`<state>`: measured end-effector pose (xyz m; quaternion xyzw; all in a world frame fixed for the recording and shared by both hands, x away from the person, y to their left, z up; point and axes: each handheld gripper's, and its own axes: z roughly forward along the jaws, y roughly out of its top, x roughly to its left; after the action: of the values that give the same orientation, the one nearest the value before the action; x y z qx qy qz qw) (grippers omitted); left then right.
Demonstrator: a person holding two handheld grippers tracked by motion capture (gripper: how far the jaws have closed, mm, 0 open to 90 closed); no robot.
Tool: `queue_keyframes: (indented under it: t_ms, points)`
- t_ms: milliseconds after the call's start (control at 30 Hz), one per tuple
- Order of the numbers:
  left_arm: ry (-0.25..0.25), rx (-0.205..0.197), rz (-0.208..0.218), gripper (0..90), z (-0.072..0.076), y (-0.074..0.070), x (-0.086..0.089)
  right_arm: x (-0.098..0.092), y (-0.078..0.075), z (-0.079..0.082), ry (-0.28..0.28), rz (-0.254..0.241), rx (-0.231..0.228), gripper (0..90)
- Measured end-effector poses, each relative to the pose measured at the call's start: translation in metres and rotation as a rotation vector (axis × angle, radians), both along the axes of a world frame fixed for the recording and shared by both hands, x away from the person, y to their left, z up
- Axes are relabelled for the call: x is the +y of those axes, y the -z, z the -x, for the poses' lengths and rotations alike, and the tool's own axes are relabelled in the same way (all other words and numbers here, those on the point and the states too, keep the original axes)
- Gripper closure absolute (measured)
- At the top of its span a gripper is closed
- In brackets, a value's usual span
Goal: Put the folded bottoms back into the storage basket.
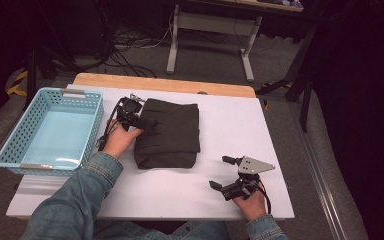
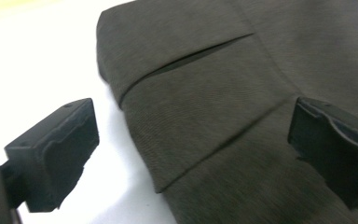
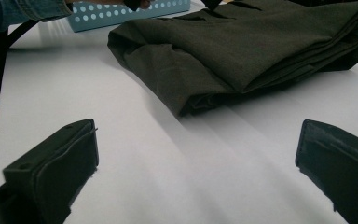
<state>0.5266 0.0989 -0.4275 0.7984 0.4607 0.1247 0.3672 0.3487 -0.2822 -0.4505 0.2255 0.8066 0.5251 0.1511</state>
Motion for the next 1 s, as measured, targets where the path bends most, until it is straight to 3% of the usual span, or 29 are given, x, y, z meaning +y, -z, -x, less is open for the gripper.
queue_keyframes:
  t_ms: [200, 367, 467, 633, 767, 833, 1000]
  points:
    - [-0.027, 0.072, 0.028, 3.4, -0.008, 0.006, -0.002, 0.000, 0.000, 0.000, -0.005, -0.001, -0.001, 0.1]
    - [-0.013, 0.146, 0.027, 3.0, -0.014, 0.014, -0.005, 0.000, 0.000, 0.000, -0.004, 0.001, -0.003, 0.1]
    - [0.019, 0.147, 0.028, 2.9, -0.015, 0.016, -0.008, 0.000, 0.000, 0.000, -0.007, 0.002, -0.002, 0.1]
    - [0.030, 0.161, 0.028, 2.7, -0.016, 0.020, -0.013, 0.000, 0.000, 0.000, -0.011, 0.001, -0.003, 0.1]
    - [0.024, 0.193, 0.057, 2.6, -0.017, 0.025, -0.017, 0.000, 0.000, 0.000, -0.011, 0.002, -0.001, 0.1]
    - [0.016, 0.228, 0.087, 2.8, -0.018, 0.026, -0.016, 0.000, 0.000, 0.000, -0.011, 0.005, -0.001, 0.1]
    - [0.027, 0.222, 0.090, 4.1, -0.018, 0.027, -0.017, 0.001, 0.000, 0.000, -0.012, 0.005, 0.001, 0.1]
